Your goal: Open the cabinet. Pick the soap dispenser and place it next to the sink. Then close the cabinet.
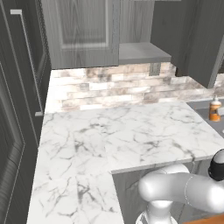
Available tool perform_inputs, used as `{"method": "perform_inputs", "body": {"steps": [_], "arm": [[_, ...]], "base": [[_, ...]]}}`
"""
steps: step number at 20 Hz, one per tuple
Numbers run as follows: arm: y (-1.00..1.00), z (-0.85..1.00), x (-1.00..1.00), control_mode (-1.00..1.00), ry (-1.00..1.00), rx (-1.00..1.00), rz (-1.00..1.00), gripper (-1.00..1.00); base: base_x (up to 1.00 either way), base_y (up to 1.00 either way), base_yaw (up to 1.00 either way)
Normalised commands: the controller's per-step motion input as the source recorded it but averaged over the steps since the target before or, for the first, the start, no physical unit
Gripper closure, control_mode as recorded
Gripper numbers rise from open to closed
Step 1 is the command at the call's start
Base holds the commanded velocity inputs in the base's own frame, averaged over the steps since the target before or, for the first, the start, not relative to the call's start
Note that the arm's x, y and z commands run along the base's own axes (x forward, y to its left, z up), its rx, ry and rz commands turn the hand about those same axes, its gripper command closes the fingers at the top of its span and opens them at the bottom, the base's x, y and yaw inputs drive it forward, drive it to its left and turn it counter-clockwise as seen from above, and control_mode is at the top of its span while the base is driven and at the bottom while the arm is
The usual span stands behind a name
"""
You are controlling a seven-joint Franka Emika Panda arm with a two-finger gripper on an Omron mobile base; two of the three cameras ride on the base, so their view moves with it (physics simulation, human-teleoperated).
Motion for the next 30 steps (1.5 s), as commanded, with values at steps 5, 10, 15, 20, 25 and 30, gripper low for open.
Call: {"method": "perform_inputs", "body": {"steps": [5, 10, 15, 20, 25, 30], "arm": [[0.00, -0.25, 0.00, -1.00, 0.03, 0.09, 0.00, 1.00], [0.00, -0.23, 0.00, -1.00, 0.00, 0.00, 0.00, 1.00], [-0.03, -0.01, 0.01, -1.00, -0.04, 0.00, 0.00, 1.00], [-0.03, 0.00, 0.00, -1.00, -0.04, 0.00, 0.00, 1.00], [-0.09, -0.05, 0.03, -1.00, 0.00, 0.00, 0.00, 1.00], [-0.15, -0.03, 0.04, -1.00, -0.01, 0.00, 0.00, 1.00]], "base": [[0.00, 0.00, 0.00], [0.00, 0.00, 0.00], [0.00, 0.00, 0.00], [0.00, 0.00, 0.00], [0.00, 0.00, 0.00], [0.00, 0.00, 0.00]]}}
